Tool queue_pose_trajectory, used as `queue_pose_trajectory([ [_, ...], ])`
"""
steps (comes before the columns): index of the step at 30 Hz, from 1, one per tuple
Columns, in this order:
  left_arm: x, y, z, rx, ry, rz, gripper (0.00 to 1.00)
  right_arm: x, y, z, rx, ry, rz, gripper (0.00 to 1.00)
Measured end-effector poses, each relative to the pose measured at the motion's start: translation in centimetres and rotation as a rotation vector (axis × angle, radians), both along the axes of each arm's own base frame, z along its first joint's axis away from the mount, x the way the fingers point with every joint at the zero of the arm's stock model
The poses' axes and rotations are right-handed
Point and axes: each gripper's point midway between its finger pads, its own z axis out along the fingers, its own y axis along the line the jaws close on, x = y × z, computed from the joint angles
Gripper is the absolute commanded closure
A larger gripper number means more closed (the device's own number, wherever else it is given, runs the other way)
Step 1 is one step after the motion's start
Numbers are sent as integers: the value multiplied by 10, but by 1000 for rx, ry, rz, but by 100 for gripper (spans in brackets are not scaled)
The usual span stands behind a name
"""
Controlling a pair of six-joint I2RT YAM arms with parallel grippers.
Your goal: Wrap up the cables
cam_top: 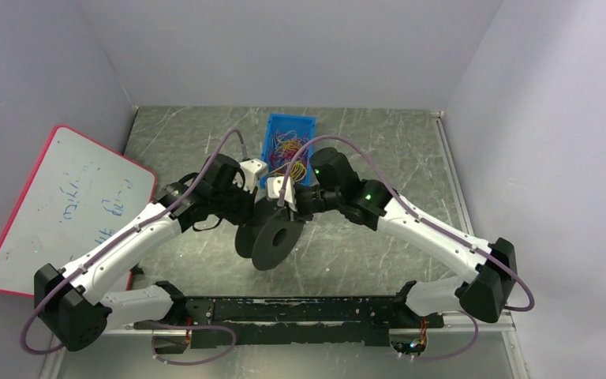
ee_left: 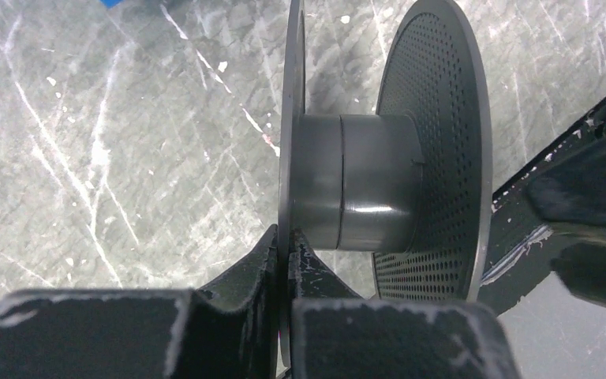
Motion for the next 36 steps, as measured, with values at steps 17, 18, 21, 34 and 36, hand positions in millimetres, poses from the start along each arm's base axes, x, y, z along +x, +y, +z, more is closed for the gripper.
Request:
queue_pose_trajectory([
  [17, 16, 57, 12, 165, -67, 329, 93, 57, -43, 57, 219, -62, -556, 43],
  [18, 18, 63, 14, 183, -80, 364, 93, 63, -47, 57, 228, -54, -609, 42],
  [21, 25, 79, 20, 225, -117, 463, 93, 84, -64, 54, 252, -12, -797, 42],
  [34, 50, 94, 16, 239, -94, 606, 93, 127, -114, -12, 251, 236, -1236, 36],
  [36, 50, 87, 13, 220, -73, 586, 93, 129, -118, -28, 221, 263, -1271, 35],
])
